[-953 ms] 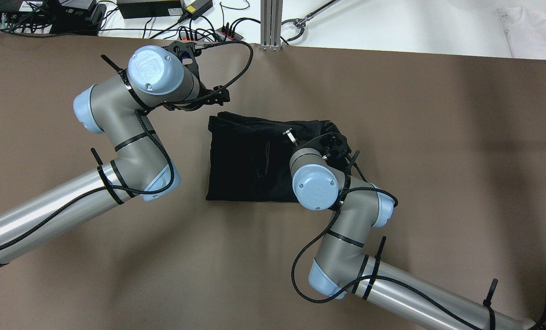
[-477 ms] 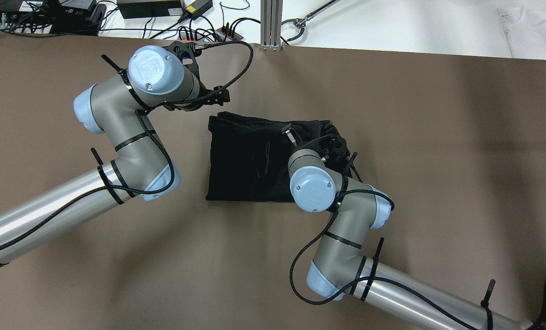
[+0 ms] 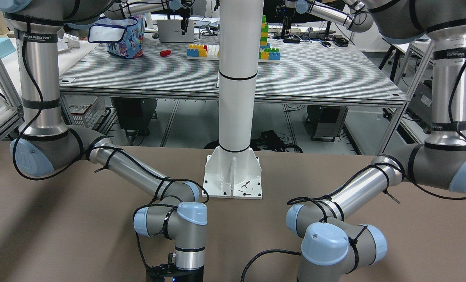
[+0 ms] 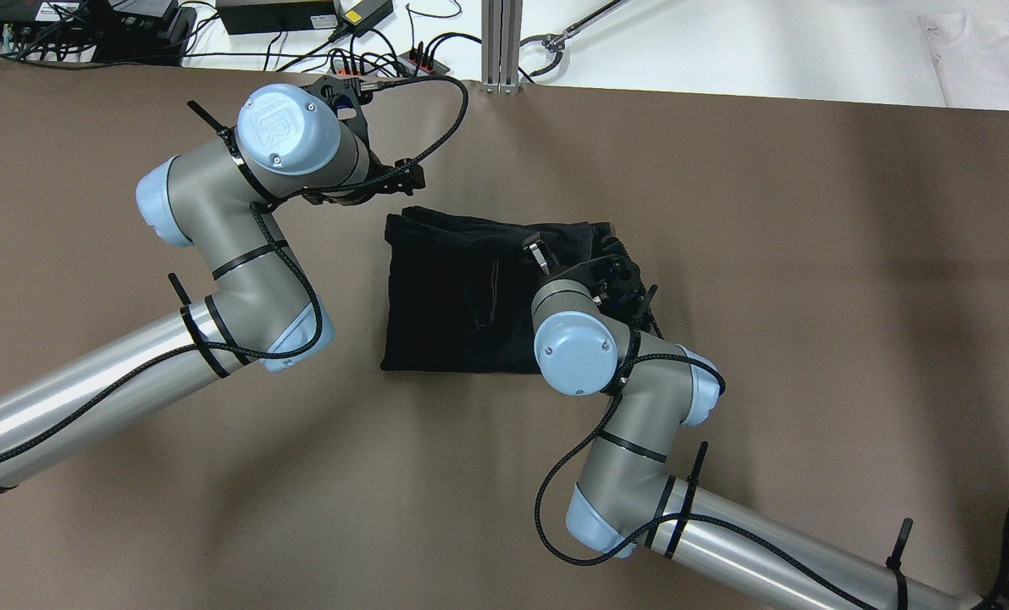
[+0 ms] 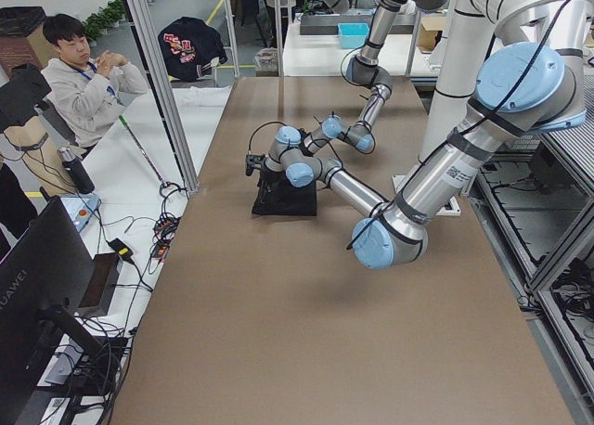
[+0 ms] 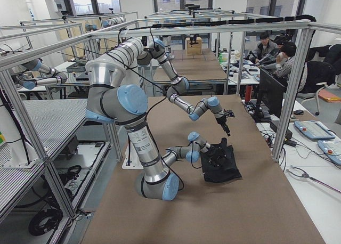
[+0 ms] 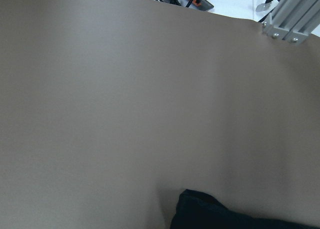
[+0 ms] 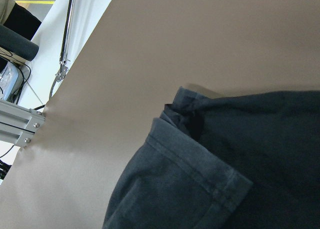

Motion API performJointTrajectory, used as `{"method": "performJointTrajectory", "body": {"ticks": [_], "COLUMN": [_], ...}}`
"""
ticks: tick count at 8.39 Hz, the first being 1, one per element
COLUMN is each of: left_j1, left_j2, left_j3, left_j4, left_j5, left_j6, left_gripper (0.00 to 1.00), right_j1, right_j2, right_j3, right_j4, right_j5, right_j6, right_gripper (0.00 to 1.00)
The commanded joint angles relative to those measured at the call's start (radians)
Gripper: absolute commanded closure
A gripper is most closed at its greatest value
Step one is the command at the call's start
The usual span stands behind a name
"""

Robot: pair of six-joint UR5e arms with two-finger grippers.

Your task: Fold clothes

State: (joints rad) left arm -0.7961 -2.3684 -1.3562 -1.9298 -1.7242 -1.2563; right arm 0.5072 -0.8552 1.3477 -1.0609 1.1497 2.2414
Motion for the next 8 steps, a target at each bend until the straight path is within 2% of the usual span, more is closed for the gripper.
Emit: {"method": "performJointTrajectory", "body": {"ticks": [1, 3, 6, 8], "left_j1": [0.0, 0.0, 0.0, 0.002], "left_j2": [0.0, 0.001, 0.003, 0.017], "left_j3": [0.0, 0.0, -0.001, -0.006], "left_j4": [0.0, 0.0, 0.0, 0.0], "left_j5": [0.0, 0.0, 0.005, 0.005], "left_j6": [0.0, 0.0, -0.002, -0.002], "left_gripper": [0.0, 0.0, 0.0, 0.0], "right_j1": [-0.001, 0.014, 0.059, 0.1], "right_j2": [0.008, 0.008, 0.01, 0.021], "right_j3": [-0.009, -0.009, -0.009, -0.059], "right_j4": [0.001, 0.003, 0.022, 0.022], "right_j5": [-0.005, -0.021, -0.01, 0.008], "right_j6": [0.03, 0.03, -0.046, -0.117], "right_gripper": [0.6, 1.0, 1.0, 1.0]}}
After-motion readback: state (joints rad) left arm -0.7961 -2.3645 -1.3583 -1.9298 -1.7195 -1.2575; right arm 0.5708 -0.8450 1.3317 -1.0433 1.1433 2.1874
